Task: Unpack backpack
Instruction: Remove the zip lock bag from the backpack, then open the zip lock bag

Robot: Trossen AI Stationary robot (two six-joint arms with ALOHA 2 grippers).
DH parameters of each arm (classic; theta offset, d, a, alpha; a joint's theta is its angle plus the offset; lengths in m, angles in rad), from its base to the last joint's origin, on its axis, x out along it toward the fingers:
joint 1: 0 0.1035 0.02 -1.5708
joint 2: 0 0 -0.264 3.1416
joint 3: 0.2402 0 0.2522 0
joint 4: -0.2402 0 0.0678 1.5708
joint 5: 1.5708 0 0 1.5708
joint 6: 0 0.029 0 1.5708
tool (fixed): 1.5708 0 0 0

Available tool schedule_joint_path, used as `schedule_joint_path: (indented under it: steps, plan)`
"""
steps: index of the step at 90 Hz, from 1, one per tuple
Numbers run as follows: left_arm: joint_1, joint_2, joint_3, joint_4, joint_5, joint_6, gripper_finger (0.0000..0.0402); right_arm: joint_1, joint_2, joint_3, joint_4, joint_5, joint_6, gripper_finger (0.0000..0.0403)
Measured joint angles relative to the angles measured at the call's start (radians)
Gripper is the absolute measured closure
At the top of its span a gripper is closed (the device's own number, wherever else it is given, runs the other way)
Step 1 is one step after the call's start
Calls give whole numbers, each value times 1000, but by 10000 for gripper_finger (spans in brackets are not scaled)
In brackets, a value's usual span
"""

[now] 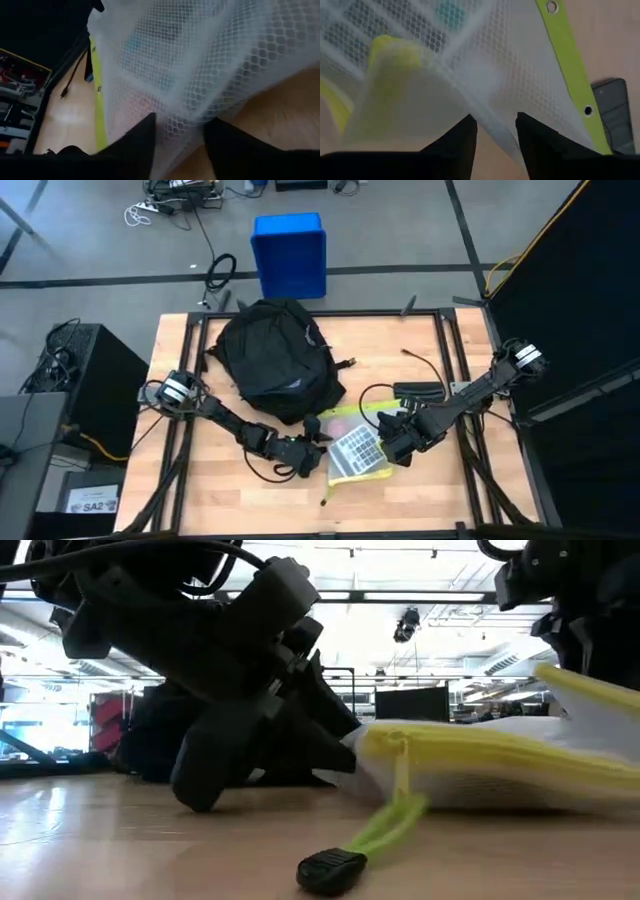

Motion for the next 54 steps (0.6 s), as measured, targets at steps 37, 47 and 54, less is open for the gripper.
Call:
schedule_joint_path:
  steps: [37, 47, 54]
  plan:
    - [4, 2, 0, 33, -21, 1, 401, 47, 0, 211, -96, 211, -60, 302]
    - [4, 2, 0, 38, -22, 1, 402, 76, 0, 219, 60, 268, -200, 299]
    - [4, 2, 6, 38, -22, 1, 402, 97, 0, 204, 215, 273, -313, 298]
